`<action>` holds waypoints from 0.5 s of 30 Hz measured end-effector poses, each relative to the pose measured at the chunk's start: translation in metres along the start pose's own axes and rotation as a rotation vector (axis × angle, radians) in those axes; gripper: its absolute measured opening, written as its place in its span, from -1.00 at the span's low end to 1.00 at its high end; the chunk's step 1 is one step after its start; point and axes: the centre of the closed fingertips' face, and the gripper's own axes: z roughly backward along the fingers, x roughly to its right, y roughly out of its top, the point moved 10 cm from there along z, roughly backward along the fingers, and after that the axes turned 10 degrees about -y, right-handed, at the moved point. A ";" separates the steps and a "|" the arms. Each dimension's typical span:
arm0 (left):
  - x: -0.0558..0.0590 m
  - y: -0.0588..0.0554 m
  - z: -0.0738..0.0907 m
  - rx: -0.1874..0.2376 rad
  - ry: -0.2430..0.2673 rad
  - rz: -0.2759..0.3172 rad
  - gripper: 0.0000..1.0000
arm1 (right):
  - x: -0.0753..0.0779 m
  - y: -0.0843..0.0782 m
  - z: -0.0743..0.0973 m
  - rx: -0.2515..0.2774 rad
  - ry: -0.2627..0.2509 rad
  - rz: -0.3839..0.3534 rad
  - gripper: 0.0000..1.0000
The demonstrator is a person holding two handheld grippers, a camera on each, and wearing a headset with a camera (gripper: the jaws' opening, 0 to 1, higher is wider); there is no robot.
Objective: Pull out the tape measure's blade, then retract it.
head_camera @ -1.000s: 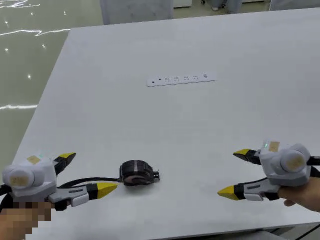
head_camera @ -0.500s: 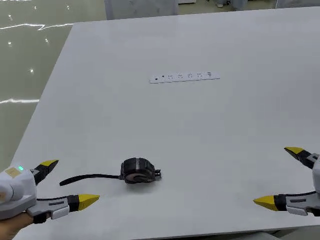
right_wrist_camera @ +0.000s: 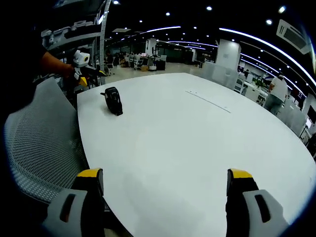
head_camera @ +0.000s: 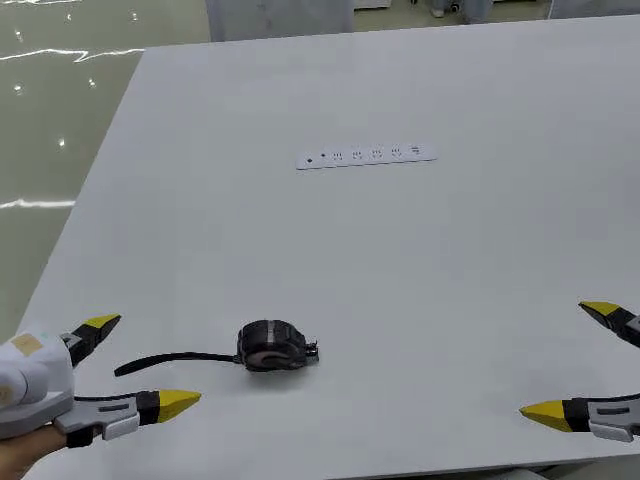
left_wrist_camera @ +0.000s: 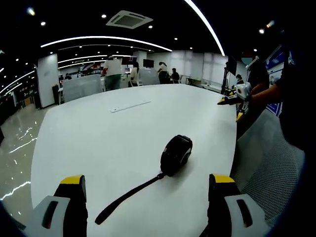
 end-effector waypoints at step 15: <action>0.000 -0.004 0.004 -0.013 -0.002 0.010 1.00 | 0.002 -0.001 0.000 -0.013 0.006 -0.007 1.00</action>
